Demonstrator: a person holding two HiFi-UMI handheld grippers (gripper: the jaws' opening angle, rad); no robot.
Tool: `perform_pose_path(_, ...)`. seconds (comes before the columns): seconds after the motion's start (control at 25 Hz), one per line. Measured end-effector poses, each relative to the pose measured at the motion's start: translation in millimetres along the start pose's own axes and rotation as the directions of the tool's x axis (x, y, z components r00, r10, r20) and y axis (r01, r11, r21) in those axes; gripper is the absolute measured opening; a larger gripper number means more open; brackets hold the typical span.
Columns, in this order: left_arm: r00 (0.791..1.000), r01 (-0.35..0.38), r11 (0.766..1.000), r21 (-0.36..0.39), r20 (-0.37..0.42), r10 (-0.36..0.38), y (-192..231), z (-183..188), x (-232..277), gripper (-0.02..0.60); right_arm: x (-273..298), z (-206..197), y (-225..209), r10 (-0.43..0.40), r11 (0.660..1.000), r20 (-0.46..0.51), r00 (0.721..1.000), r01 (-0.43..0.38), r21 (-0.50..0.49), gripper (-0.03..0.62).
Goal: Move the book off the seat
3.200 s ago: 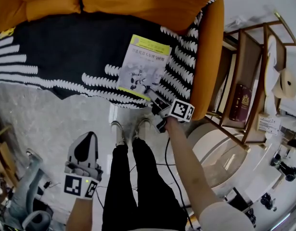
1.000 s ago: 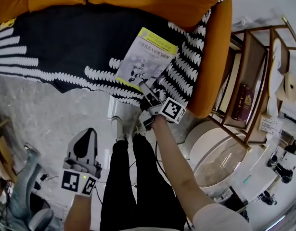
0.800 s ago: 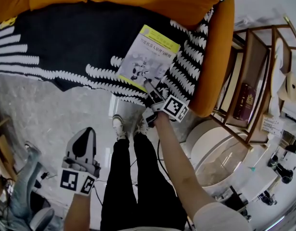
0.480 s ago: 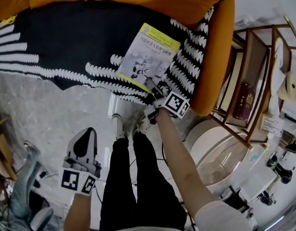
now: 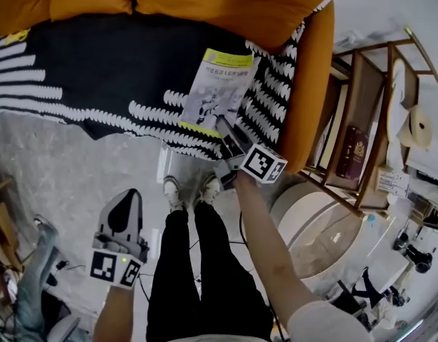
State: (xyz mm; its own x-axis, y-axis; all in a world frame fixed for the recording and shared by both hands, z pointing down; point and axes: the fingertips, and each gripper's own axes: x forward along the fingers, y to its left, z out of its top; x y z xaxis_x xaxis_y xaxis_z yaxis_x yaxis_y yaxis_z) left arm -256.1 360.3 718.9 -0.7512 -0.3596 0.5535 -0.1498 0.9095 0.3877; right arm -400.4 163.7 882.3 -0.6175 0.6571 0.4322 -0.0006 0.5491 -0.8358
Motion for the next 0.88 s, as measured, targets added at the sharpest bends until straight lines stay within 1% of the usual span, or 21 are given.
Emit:
perform_pose_path(0.08, 1.0, 0.007, 1.0, 0.002, 0.013, -0.007, -2.8, 6.0, -3.7, 0.017, -6.6, 9.7, 14.4, 0.017, 1.0, 0.012, 1.0, -0.017, -0.016, 0.1)
perform_pose_path(0.2, 0.999, 0.017, 1.0, 0.002, 0.038, -0.017, -5.6, 14.5, -7.9, 0.016, -15.1, 23.5, 36.0, 0.057, 0.998, 0.034, 0.998, -0.056, -0.013, 0.1)
perform_pose_path(0.4, 0.997, 0.039, 0.999, 0.002, 0.066, -0.039, -10.7, 21.7, -16.1, 0.017, -28.6, 28.6, 59.7, 0.088, 0.996, 0.05, 0.995, -0.088, 0.002, 0.098)
perform_pose_path(0.6, 0.995, 0.049, 0.999, 0.002, 0.089, -0.049, -9.2, 26.2, -25.3, 0.017, -45.2, 30.3, 81.9, 0.12, 0.991, 0.095, 0.988, -0.126, 0.055, 0.1)
perform_pose_path(0.72, 0.993, 0.05, 0.999, 0.004, 0.106, -0.05, -9.8, 30.9, -33.4, 0.017, -57.9, 31.2, 98.3, 0.137, 0.99, 0.105, 0.985, -0.141, 0.028, 0.1)
perform_pose_path(0.88, 0.99, 0.058, 0.998, 0.032, 0.128, -0.062, -19.1, 40.5, -46.8, 0.017, -82.3, 37.5, 125.5, 0.17, 0.985, 0.128, 0.977, -0.172, -0.001, 0.1)
